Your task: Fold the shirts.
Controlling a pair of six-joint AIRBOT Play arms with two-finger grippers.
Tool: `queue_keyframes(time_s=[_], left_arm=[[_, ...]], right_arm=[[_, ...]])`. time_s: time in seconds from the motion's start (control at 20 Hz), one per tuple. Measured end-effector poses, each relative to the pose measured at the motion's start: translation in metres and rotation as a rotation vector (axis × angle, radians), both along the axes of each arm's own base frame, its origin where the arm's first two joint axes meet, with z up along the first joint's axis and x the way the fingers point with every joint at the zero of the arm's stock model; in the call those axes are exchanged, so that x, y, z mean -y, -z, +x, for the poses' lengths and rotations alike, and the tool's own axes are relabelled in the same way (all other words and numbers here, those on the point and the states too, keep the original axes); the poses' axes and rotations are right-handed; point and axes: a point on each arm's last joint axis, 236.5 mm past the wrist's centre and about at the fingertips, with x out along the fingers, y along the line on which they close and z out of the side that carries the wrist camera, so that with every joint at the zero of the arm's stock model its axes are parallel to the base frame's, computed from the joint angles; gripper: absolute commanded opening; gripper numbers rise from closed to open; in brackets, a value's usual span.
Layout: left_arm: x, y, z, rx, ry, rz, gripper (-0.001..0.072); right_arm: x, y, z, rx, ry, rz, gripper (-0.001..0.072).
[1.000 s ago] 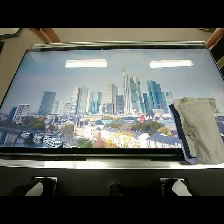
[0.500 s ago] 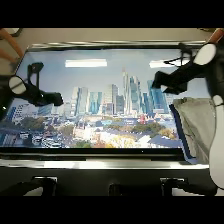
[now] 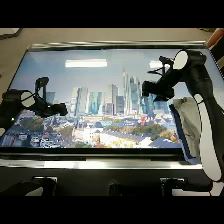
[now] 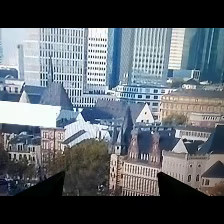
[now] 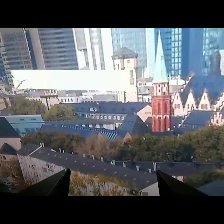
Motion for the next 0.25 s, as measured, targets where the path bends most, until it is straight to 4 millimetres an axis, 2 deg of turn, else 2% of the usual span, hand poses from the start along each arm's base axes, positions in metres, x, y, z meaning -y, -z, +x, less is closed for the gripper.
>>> queue_keyframes(time_s=[0.25], left_arm=[[0.0002, 0.0018, -0.0009, -0.003, -0.005, -0.001, 0.0702]], right_arm=[[0.0004, 0.0013, -0.0009, -0.006, 0.0, -0.007, 0.064]])
